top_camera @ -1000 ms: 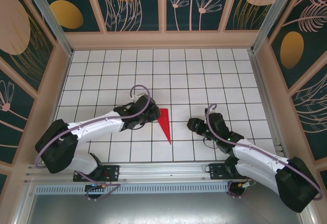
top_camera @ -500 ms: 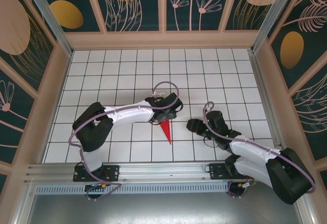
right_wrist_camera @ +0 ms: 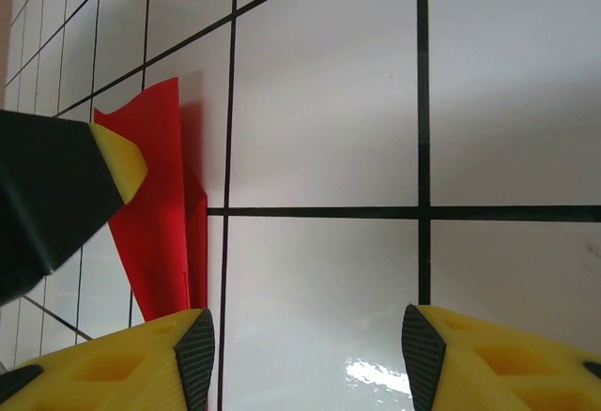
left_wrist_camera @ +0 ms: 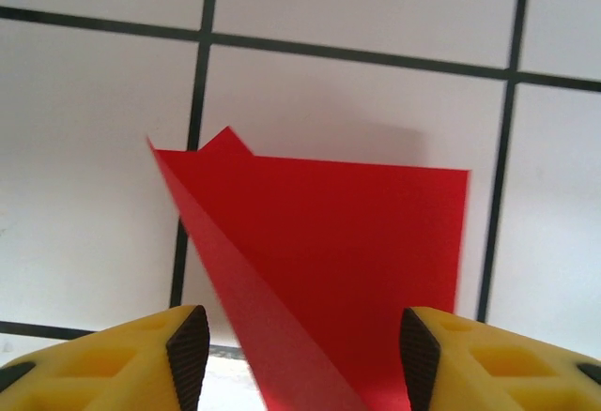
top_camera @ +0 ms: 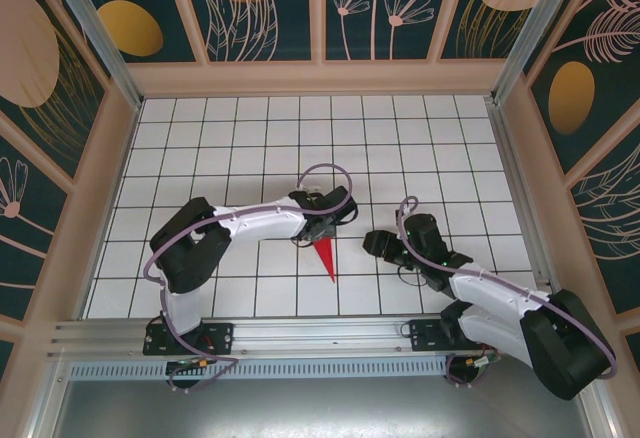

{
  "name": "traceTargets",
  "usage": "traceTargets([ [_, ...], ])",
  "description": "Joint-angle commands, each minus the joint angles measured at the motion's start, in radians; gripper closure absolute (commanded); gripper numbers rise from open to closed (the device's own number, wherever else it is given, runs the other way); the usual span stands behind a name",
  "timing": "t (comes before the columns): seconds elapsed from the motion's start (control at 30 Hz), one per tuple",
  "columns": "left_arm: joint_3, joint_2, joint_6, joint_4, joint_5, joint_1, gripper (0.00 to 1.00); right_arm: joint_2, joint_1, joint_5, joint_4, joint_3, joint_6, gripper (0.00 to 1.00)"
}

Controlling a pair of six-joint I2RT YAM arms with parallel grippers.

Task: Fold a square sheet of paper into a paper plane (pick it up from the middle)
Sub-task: Move a paper plane to the center of the table.

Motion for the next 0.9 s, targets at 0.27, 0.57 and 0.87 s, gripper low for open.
traceTargets([
  [0.27,-0.093,-0.11,-0.002,0.041,-0.004,0.023,0.52,0.11,-0.005,-0.105,0.087,0.068,-0.003,0.42],
  [0.57,-0.191,-0.167,-0.008,0.104,0.007,0.03,0.64,0.208,0.042,-0.154,0.119,0.124,-0.015,0.42],
  [0.87,-0.259,-0.247,-0.012,0.124,0.003,0.032,0.66,0.385,0.148,-0.172,0.152,0.241,-0.033,0.42],
])
